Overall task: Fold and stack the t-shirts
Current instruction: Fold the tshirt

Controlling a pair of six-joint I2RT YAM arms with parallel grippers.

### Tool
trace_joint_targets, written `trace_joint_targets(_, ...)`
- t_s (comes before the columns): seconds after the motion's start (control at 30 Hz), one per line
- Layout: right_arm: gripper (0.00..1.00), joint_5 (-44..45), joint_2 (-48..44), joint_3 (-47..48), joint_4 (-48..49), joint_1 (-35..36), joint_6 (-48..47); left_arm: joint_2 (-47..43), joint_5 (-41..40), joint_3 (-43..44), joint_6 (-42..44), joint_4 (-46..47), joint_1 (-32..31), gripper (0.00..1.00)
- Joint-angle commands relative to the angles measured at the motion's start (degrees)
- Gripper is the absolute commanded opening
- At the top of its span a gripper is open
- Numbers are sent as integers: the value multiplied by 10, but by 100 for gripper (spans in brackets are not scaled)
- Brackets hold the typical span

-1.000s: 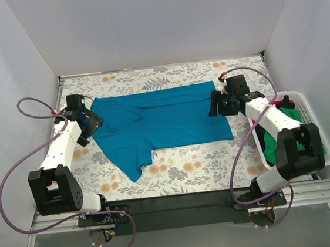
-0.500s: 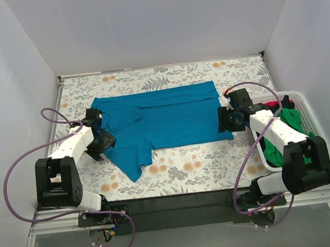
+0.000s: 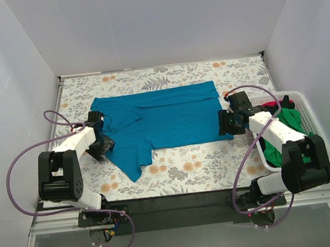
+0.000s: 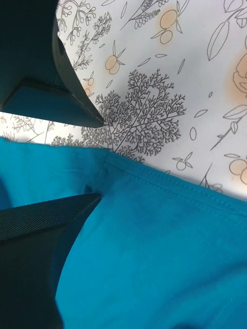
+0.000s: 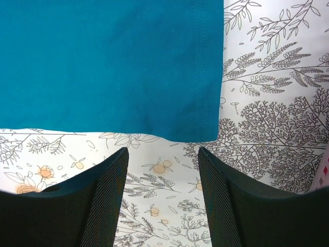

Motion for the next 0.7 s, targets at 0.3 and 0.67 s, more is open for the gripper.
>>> trace_joint_targets(0.3, 62, 36, -1, -31, 20, -2, 20, 27, -25, -38, 3, 33, -1, 34)
trace_joint_targets(0.67, 60, 61, -3, -44, 27, -20, 50, 18, -36, -44, 2, 9, -1, 0)
